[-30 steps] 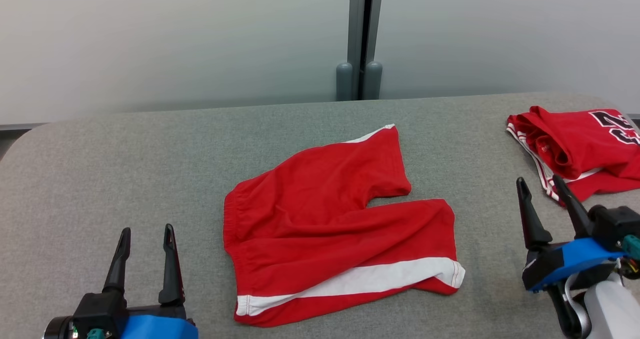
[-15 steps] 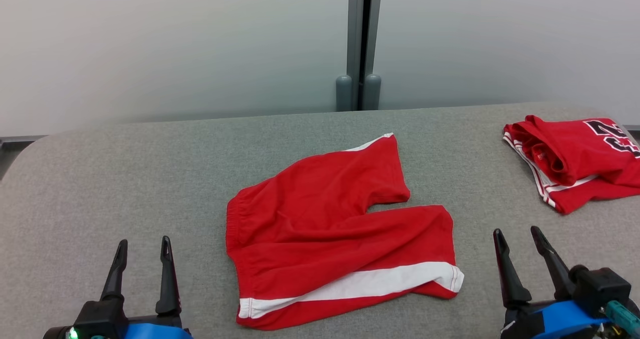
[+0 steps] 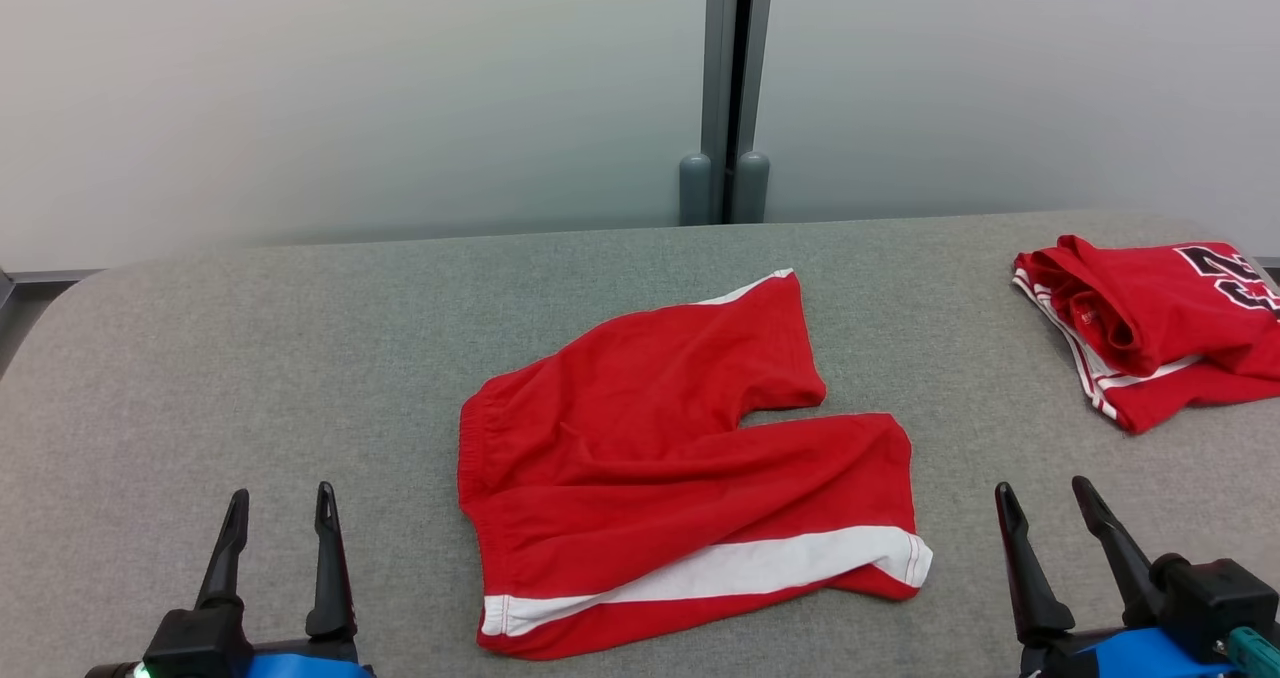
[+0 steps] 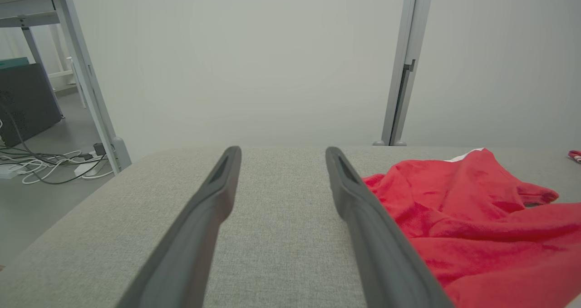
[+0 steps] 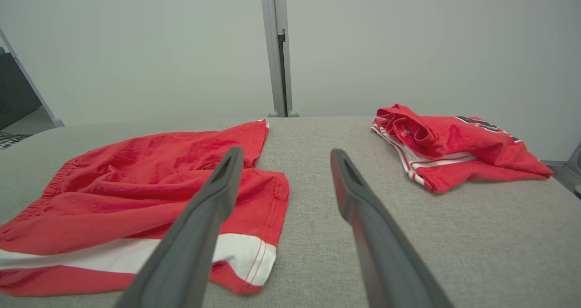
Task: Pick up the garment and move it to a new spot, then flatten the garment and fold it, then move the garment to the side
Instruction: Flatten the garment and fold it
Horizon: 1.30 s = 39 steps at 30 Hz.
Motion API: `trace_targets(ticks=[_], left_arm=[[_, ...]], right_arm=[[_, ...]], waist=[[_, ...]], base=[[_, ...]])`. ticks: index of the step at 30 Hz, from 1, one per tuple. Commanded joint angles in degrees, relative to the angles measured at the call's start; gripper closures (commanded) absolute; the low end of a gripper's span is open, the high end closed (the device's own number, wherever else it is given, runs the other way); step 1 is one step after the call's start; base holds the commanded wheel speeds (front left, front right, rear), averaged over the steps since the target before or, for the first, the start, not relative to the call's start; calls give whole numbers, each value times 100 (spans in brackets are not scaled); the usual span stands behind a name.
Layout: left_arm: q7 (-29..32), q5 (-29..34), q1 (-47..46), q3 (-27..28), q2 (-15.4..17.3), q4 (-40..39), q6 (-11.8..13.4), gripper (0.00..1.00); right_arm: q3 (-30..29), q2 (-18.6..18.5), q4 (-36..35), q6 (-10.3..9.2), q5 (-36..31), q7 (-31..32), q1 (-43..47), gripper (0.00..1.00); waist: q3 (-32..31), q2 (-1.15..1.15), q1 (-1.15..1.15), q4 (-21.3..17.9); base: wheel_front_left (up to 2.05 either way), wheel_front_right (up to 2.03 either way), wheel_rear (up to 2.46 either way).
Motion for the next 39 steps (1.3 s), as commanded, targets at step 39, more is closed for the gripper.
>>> trace_targets(ticks=[39], left_arm=[[302,-373,-627,-1992,-42,2045,-554,0]], right_arm=[[1059,-216,3654,1,584,-654,-1454,0]], waist=[[460,0,0,129]], base=[[0,0,0]])
